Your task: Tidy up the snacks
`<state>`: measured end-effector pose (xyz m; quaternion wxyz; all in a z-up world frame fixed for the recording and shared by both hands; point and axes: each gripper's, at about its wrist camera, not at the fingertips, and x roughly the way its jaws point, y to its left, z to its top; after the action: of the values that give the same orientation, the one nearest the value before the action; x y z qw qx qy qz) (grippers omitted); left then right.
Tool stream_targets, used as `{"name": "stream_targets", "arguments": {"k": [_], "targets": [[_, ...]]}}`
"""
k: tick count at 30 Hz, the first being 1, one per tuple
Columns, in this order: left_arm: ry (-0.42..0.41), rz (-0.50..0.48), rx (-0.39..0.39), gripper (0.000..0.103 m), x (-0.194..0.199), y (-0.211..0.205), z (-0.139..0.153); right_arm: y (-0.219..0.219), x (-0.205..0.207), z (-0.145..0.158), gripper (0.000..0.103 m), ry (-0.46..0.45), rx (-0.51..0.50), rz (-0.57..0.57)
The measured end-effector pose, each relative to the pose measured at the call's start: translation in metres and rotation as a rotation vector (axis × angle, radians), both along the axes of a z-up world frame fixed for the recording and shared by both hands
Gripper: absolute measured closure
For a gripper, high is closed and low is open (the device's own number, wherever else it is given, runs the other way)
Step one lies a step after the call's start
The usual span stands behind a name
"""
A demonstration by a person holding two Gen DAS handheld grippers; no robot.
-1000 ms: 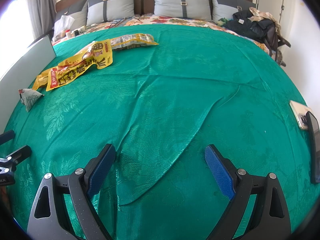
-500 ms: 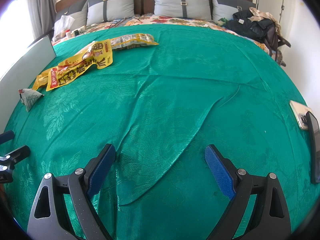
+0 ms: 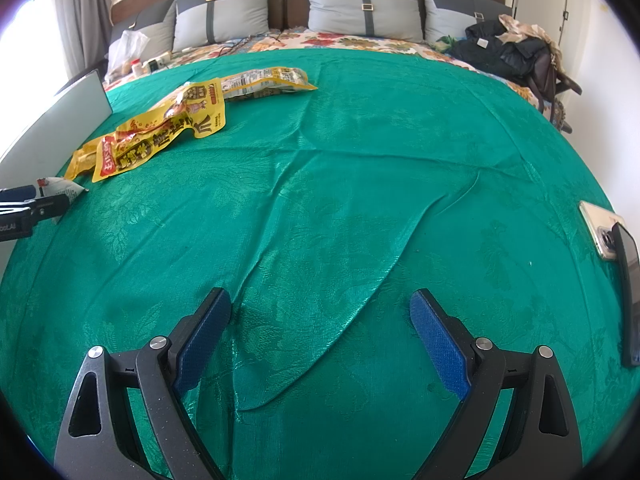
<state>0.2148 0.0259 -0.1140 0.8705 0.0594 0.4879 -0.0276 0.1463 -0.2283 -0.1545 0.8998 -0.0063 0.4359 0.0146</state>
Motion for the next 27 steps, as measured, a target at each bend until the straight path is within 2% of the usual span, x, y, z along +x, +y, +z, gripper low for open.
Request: {"name": "stream_targets", "arguments": {"k": [1,2,4,6,9,12,14,16,18,20,23,25,27], "targets": [[0.02,0.013,-0.023,0.058,0.003,0.002,-0.004,0.0,0.0,0.0,0.009,0.0,0.0,0.0],[0.036,0.035,-0.045,0.058,0.003,0.006,-0.008,0.0,0.0,0.0,0.009,0.0,0.0,0.0],[0.012,0.075,-0.119,0.064,-0.007,0.016,-0.006,0.0,0.0,0.0,0.009,0.0,0.0,0.0],[0.002,0.083,-0.158,0.064,-0.024,0.022,-0.003,0.0,0.0,0.0,0.009,0.0,0.0,0.0],[-0.001,0.038,-0.207,0.064,-0.052,0.023,0.005,0.0,0.0,0.0,0.009,0.0,0.0,0.0],[0.001,-0.008,-0.217,0.063,-0.075,0.018,0.007,0.0,0.0,0.0,0.009,0.0,0.0,0.0],[-0.002,-0.018,-0.191,0.058,-0.079,0.013,0.002,0.0,0.0,0.0,0.009,0.0,0.0,0.0],[-0.006,-0.014,-0.139,0.032,-0.078,0.008,-0.004,0.0,0.0,0.0,0.009,0.0,0.0,0.0],[-0.025,-0.01,-0.1,0.025,-0.075,0.007,-0.01,0.0,0.0,0.0,0.009,0.0,0.0,0.0],[-0.017,-0.01,-0.077,0.024,-0.068,0.007,-0.016,0.0,0.0,0.0,0.009,0.0,0.0,0.0],[-0.028,-0.002,-0.085,0.016,-0.06,0.012,-0.019,0.0,0.0,0.0,0.009,0.0,0.0,0.0],[-0.025,0.011,-0.088,0.006,-0.056,0.017,-0.022,0.0,0.0,0.0,0.009,0.0,0.0,0.0],[-0.032,0.025,-0.09,0.001,-0.056,0.021,-0.025,0.0,0.0,0.0,0.009,0.0,0.0,0.0]]}}
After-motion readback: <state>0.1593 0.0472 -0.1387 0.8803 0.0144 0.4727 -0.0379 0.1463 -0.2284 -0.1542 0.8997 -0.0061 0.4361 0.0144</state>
